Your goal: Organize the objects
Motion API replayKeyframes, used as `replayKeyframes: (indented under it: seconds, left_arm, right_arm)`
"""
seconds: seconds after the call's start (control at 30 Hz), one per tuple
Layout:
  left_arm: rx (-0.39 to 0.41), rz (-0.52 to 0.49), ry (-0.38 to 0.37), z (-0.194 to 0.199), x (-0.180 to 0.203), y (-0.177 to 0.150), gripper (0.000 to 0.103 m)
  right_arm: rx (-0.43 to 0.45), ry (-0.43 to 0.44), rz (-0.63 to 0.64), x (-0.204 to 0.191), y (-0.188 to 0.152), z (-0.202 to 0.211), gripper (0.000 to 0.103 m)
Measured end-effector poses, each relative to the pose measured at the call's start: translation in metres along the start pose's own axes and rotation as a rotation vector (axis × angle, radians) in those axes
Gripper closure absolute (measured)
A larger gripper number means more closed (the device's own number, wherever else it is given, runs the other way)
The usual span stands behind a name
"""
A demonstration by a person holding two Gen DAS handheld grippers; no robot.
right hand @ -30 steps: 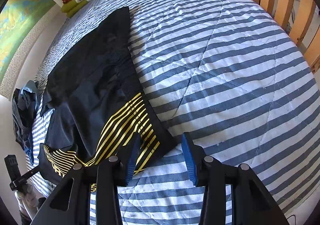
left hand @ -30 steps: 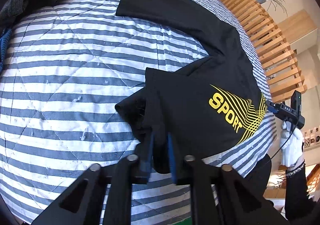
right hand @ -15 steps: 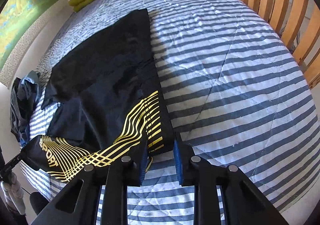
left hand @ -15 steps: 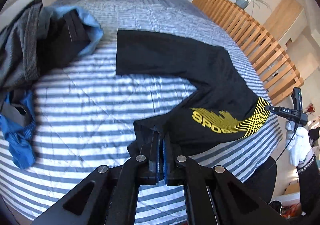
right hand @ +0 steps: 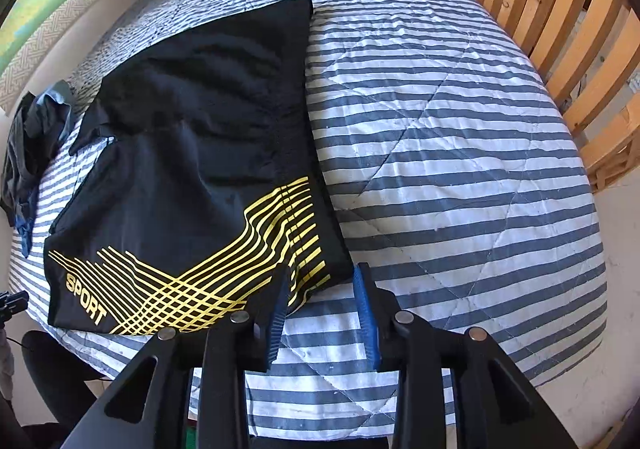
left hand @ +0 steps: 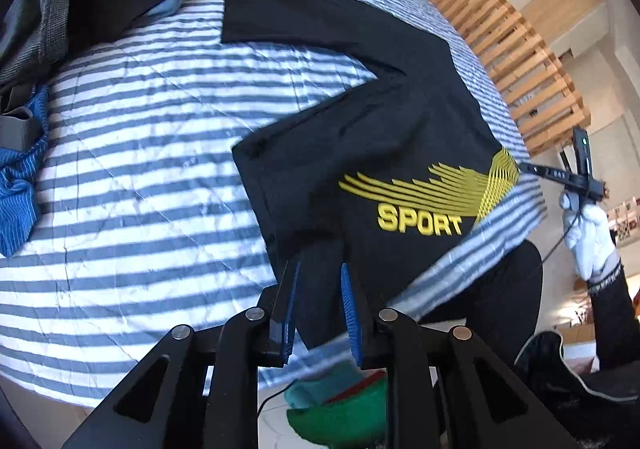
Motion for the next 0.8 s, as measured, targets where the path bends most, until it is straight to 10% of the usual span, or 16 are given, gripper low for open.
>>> replayKeyframes:
  seconds: [0.37,0.47,0.6,0.7,0.8]
  left_arm:
    - [-0.001,-0.065,0.213,-0.075,-0.024,0.063,0.064]
    - [-0.009,-0.100,0.230,-0.084,-0.023,0.067,0.093]
    - [0.064,-0.041,0.243,-0.058,-0.040,0.087,0.096]
    - [0.067,0.005,0.300,-0.048,-0.063,0.094,0.089]
    - [0.038,-0.016,0.297,-0.046,-0.070,0.093,0.049]
  right_arm:
    - [0.027,-0.022,0.001,-0.002,0.030,-0.012,0.066]
    - [0.013,-0.028,-0.004,-0.002,0.032,-0.024,0.066]
    - [-0.007,-0.032,-0.005,-0.002,0.032,-0.039,0.066]
    - [-0.031,-0.039,0.005,-0.002,0.030,-0.049,0.066]
    - [-0.054,-0.041,0.019,-0.004,0.029,-0.056,0.066]
Point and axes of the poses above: each gripper's, at about its wrist camera, not at the fingertips, and z roughly against the way its jaws point, x to its right, y to its top, the point moved 10 cm from there along -z, roughly the way its jaws point, and after that the axes turned 9 degrees about y, right-handed, at the moved point
